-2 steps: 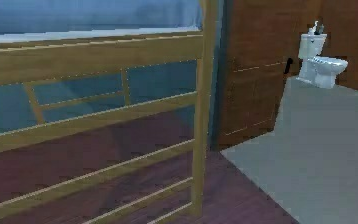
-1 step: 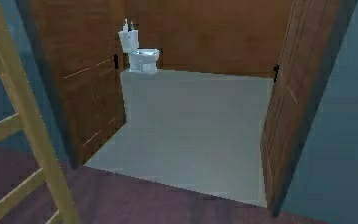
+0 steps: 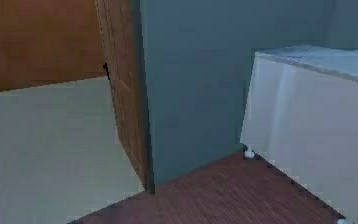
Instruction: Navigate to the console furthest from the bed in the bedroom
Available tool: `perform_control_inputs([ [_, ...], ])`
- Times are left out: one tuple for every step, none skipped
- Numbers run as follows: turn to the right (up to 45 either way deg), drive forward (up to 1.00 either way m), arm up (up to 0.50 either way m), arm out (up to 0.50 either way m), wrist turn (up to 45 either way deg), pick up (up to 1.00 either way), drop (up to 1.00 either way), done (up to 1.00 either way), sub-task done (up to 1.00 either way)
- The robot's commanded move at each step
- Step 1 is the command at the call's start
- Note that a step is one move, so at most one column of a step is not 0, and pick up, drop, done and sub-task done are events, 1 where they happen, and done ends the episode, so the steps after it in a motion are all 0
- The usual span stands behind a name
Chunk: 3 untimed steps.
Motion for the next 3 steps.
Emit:
perform_control_inputs([
  [42.0,0.00,0.00,0.00,0.0,0.00,0.00,0.00,0.00],
  [0.0,0.45,0.00,0.00,0.0,0.00,0.00,0.00,0.00],
  [45.0,0.00,0.00,0.00,0.0,0.00,0.00,0.00,0.00],
])
